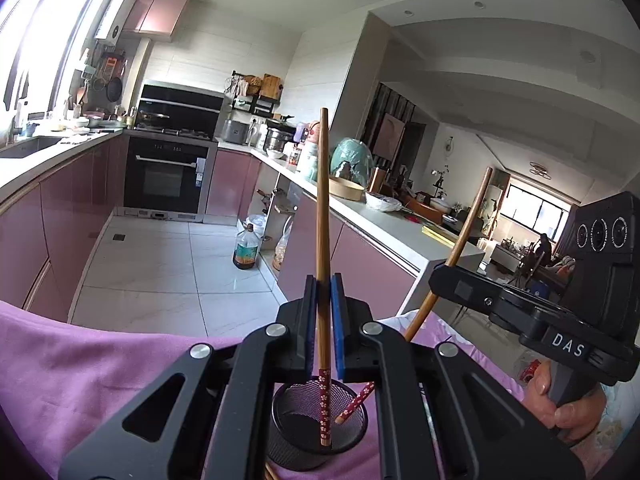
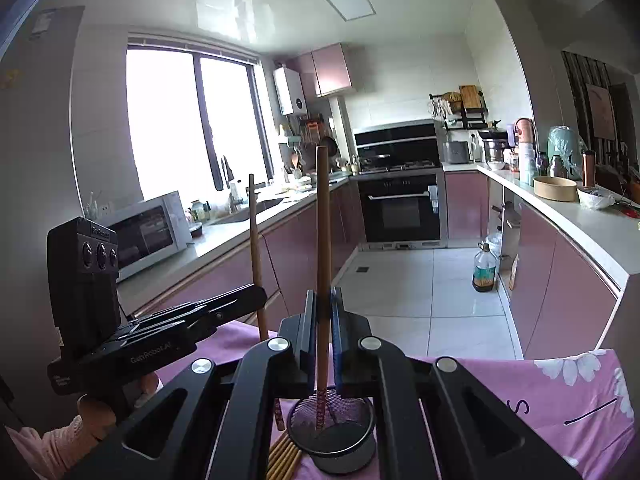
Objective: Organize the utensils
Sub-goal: 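Lift the chopsticks upright and lower them into the black mesh cup with both tools, then open both tools to release the chopsticks and move back to the pile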
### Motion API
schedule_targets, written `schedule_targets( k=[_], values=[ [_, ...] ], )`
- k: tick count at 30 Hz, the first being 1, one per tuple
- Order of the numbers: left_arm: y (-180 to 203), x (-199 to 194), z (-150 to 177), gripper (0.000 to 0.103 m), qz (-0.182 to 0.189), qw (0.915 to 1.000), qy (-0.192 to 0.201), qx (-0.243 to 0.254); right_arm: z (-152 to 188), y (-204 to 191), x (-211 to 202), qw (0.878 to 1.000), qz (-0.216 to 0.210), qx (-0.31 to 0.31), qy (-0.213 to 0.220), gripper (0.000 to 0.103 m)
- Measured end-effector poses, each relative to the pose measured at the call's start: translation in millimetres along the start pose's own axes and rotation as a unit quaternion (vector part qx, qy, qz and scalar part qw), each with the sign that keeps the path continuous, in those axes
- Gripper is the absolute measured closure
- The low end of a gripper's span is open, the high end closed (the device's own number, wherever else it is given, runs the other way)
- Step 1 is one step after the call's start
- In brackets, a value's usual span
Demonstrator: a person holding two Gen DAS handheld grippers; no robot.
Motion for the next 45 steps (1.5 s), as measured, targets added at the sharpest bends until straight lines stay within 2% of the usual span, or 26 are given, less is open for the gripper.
schedule_targets(
  k=[8, 14, 24, 31, 33, 36, 38, 39, 43, 45],
  values=[
    [-0.7, 61.9, 63.4, 0.095, -0.029, 0.9975, -0.060, 0.024, 45.9, 16.4, 44.9, 0.996, 0.006, 0.012, -0.093, 0.098],
    [-12.7, 83.4, 92.2, 0.095, -0.033, 0.9950, -0.089, 0.033, 75.3, 18.9, 73.4, 0.987, 0.007, 0.023, -0.157, 0.098],
    [-22.2, 91.5, 95.2, 0.095, -0.034, 0.9923, -0.107, 0.052, 85.8, 22.4, 89.9, 0.986, 0.021, 0.034, -0.161, 0.096],
    [-31.1, 94.3, 93.1, 0.095, -0.021, 0.9849, -0.162, 0.055, 90.2, 30.9, 90.7, 0.987, 0.027, 0.051, -0.152, 0.095],
    [-36.6, 98.2, 96.0, 0.095, -0.020, 0.9826, -0.177, 0.054, 92.6, 32.6, 89.7, 0.987, 0.026, 0.054, -0.151, 0.090],
    [-43.5, 104.3, 96.8, 0.090, -0.024, 0.9805, -0.187, 0.054, 97.8, 32.5, 88.2, 0.986, 0.025, 0.059, -0.153, 0.089],
    [-47.6, 104.5, 95.3, 0.077, -0.030, 0.9811, -0.184, 0.052, 99.8, 32.2, 86.2, 0.986, 0.025, 0.062, -0.152, 0.086],
    [-48.9, 103.6, 94.5, 0.076, -0.030, 0.9820, -0.179, 0.051, 100.0, 32.3, 85.1, 0.986, 0.024, 0.064, -0.151, 0.085],
    [-52.5, 89.9, 90.9, 0.061, -0.037, 0.9864, -0.152, 0.050, 100.2, 29.3, 77.4, 0.987, 0.021, 0.066, -0.144, 0.082],
    [-58.5, 78.7, 86.9, 0.057, -0.046, 0.9887, -0.134, 0.048, 99.7, 24.5, 69.7, 0.989, 0.019, 0.060, -0.136, 0.081]
  ],
)
Point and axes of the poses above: each gripper's, at about its wrist camera, not at the fingertips, and x roughly the way its jaws point, y to its right, z to its underside, the point moved 10 cm from there along x, roughly the way its jaws point, and after that the axes turned 8 degrees about -z, right-handed, at the moved point
